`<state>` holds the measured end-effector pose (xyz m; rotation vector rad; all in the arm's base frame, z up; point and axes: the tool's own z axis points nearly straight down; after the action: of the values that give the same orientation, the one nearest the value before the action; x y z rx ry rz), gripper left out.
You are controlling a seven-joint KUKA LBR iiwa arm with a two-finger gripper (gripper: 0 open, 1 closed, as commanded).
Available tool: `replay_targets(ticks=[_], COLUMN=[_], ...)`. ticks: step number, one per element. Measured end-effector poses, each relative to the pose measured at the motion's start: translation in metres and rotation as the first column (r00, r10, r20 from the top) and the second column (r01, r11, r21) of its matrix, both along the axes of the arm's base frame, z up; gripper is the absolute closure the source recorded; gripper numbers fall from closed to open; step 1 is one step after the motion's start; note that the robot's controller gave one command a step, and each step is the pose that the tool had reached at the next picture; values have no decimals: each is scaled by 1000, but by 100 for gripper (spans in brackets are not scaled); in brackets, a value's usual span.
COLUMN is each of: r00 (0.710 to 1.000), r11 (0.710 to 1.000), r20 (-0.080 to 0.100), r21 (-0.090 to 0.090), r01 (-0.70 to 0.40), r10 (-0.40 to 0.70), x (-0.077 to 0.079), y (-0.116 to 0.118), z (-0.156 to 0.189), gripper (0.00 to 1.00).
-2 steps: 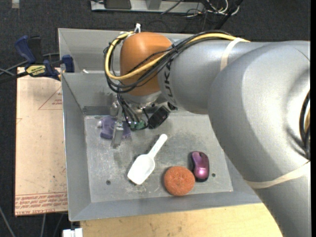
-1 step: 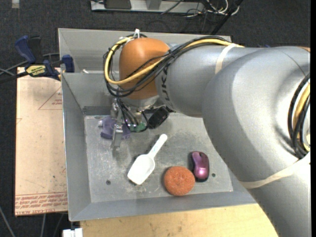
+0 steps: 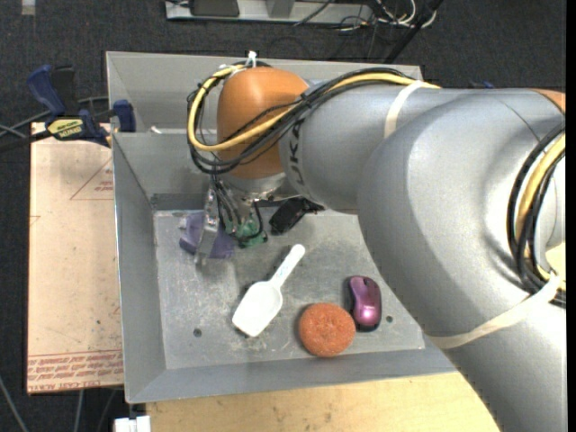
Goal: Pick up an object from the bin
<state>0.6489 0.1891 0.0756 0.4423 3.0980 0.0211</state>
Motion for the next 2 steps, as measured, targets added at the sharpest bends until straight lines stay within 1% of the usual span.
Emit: replay_targets(ticks=[2], r00=[1000], r11=[1000], r20=[-2], r21=[0], r01=[0], r10=[0], x=[-1], y=[0], z=[3], gripper=[100])
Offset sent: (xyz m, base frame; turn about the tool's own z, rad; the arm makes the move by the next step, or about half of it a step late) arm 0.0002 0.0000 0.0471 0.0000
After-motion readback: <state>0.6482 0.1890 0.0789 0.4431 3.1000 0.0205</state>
